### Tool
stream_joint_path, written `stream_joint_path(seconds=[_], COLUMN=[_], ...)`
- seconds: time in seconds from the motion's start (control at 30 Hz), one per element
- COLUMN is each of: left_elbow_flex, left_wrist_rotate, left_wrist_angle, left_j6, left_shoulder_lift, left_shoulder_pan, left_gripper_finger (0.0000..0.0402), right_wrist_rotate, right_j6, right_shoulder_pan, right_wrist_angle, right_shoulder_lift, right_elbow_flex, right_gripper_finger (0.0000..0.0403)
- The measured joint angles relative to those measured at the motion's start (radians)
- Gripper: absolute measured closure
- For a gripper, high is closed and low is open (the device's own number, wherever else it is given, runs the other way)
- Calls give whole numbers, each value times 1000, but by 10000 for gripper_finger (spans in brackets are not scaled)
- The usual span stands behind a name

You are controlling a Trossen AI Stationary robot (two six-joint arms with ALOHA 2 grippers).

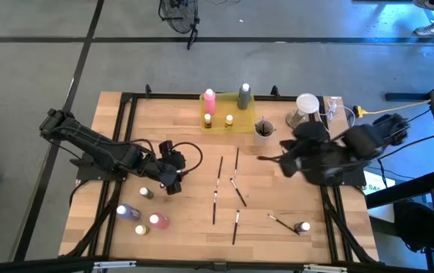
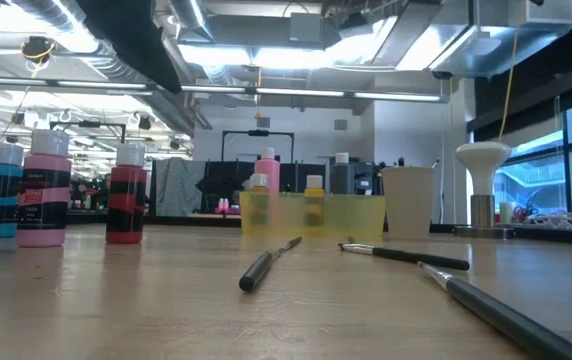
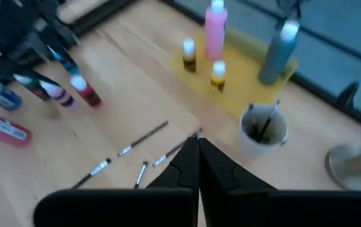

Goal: Pick & Place Paint Supplies
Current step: Put the silver paint brush into the white cup

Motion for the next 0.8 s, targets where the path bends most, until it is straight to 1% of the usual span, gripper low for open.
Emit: stream_joint_path(seconds=[0.2, 0.3, 0.4, 0.53, 0.63, 0.8], left_elbow_flex=[0, 0, 0, 0, 0, 0], left_wrist_rotate=[0, 0, 0, 0, 0, 0], left_wrist_angle=[3, 5, 6, 6, 6, 6], left_j6=[0, 0, 0, 0, 0, 0], left_shoulder_lift=[0, 0, 0, 0, 0, 0], left_shoulder_pan=[0, 0, 0, 0, 0, 0], left_gripper_finger=[183, 183, 185, 183, 183, 185], right_wrist_rotate=[175, 260, 333, 465, 530, 649], right_j6=[13, 39, 73, 146, 148, 145], right_shoulder_pan=[127, 181, 218, 232, 233, 233], right_wrist_angle=[-1, 0, 0, 24, 85, 209], right_shoulder_lift=[-131, -197, -277, -371, -431, -508], right_elbow_flex=[-91, -165, -270, -450, -578, -751], right_gripper_finger=[403, 403, 403, 403, 403, 403])
